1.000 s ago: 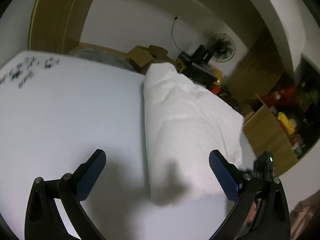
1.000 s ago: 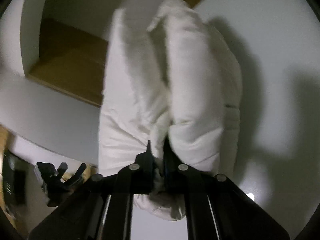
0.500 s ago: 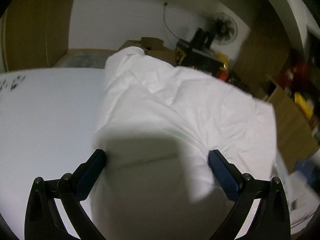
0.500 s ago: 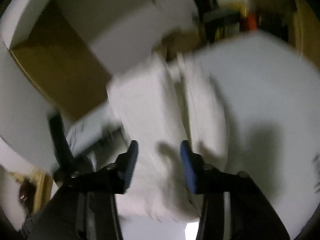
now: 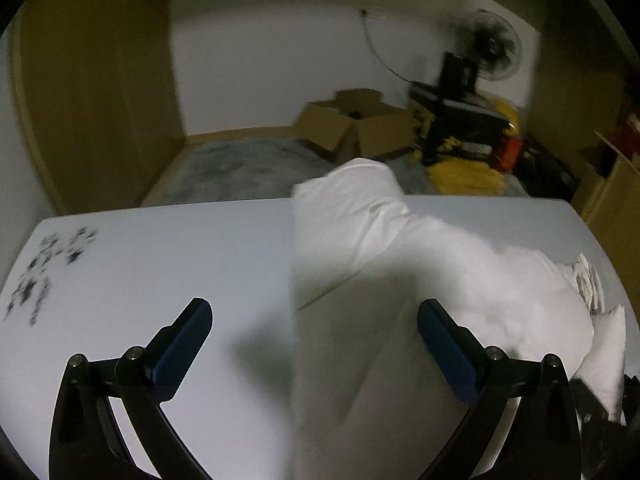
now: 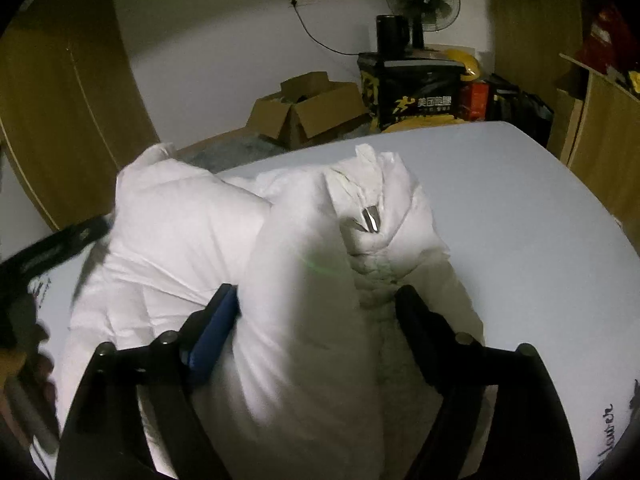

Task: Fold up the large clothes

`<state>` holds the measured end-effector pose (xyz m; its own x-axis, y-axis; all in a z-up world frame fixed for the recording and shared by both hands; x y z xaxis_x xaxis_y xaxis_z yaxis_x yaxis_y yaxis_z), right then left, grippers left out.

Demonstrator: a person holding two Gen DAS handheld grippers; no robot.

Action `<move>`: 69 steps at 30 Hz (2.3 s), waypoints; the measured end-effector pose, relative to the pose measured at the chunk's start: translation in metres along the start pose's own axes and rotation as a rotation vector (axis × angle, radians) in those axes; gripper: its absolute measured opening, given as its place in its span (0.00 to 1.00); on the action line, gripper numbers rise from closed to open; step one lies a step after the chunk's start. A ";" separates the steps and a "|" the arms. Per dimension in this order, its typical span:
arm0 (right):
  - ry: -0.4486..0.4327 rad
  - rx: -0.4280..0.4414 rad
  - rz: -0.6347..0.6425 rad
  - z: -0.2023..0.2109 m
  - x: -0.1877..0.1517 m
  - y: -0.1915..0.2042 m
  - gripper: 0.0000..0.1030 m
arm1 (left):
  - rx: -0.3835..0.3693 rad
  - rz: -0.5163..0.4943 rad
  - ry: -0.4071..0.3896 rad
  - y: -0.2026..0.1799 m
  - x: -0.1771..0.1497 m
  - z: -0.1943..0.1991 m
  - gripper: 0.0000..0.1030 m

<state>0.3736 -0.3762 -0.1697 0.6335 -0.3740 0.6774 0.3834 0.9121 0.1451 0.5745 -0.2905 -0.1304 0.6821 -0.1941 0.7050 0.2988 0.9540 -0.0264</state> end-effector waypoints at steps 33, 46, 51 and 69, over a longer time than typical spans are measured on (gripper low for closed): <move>0.024 -0.033 0.211 0.046 -0.061 0.047 0.89 | -0.017 -0.136 -0.009 -0.056 -0.003 -0.016 0.97; 0.096 0.040 0.152 0.013 -0.077 0.033 0.98 | 0.107 -0.229 0.055 -0.075 -0.040 -0.061 0.99; 0.101 0.032 0.157 0.015 -0.084 0.040 0.98 | 0.117 -0.241 0.070 -0.078 -0.042 -0.066 1.00; 0.217 0.414 -0.337 0.099 -0.079 -0.080 0.99 | -0.323 0.060 0.098 0.041 -0.002 0.002 1.00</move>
<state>0.2260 -0.4031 -0.1638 0.6617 -0.6416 0.3880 0.3209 0.7100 0.6269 0.5838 -0.2509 -0.1318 0.7613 -0.1762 0.6240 0.4415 0.8456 -0.2999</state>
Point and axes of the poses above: each gripper's, at about its wrist camera, not at the fingertips, and z roughly against the way its jaws point, y to its left, x to its top, the point moved 4 cm from there along -z, roughly the way its jaws point, and after that the axes turned 1 degree about y, right-handed, at the moved point
